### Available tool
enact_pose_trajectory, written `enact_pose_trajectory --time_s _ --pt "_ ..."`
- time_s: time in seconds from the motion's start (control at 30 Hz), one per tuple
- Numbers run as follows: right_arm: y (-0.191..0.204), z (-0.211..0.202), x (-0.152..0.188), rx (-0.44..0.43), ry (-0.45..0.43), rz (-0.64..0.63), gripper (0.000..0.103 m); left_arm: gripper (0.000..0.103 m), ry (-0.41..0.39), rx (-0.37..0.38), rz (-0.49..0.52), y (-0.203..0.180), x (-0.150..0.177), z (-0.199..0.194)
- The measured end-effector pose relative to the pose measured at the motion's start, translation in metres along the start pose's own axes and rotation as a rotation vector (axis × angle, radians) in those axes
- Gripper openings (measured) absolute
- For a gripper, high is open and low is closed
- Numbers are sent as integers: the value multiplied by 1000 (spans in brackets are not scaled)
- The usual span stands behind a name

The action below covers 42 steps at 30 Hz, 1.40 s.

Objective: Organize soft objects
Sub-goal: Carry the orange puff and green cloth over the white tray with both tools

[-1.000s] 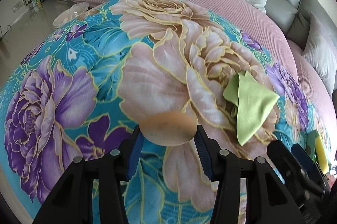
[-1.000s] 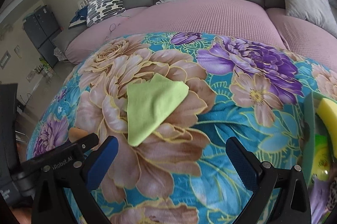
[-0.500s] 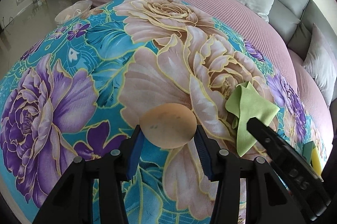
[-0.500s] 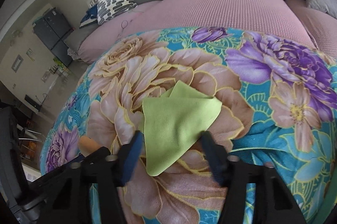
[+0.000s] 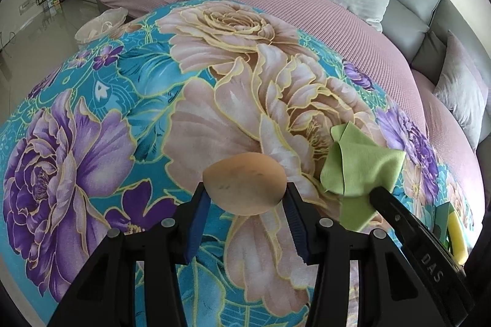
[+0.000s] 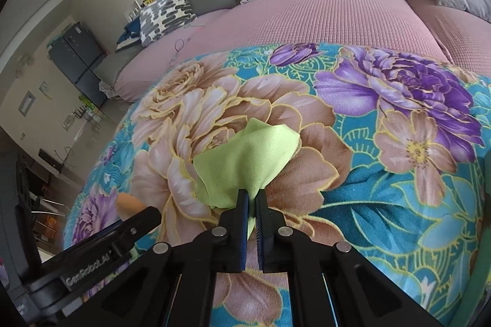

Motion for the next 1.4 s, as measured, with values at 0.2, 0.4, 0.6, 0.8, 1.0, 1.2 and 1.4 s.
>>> enact_pose_trajectory --time_s 0.2,0.4,0.6,0.8,1.0,1.2,1.4 --pt "-2 -35 6 -28 -62 8 5 50 -33 10 22 -7 -5 -18" --pt "-12 -82 13 -48 -162 59 5 50 -76 41 65 -29 -4 -39" --pt "-26 -143 17 -7 -285 87 4 50 -120 83 127 -62 0 -63" --pt "-43 -206 22 76 -412 105 4 50 -147 148 225 -110 13 -84" --pt "-67 -253 33 188 -480 139 4 50 -160 217 342 -161 35 -100" --pt "-96 -279 42 266 -498 180 4 50 -159 281 457 -206 61 -112" --pt "-134 -296 52 318 -493 245 5 50 -130 335 535 -237 87 -115"
Point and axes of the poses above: each gripper's, at about its wrist camera, not at the fingertips, and z roughly the way its jaws point, y to its left, x to its underside, the point moved 3 cm from there along z, roughly the way its jaws point, and after that the axes turned 5 degrees about -y, right-handed, at the moved point
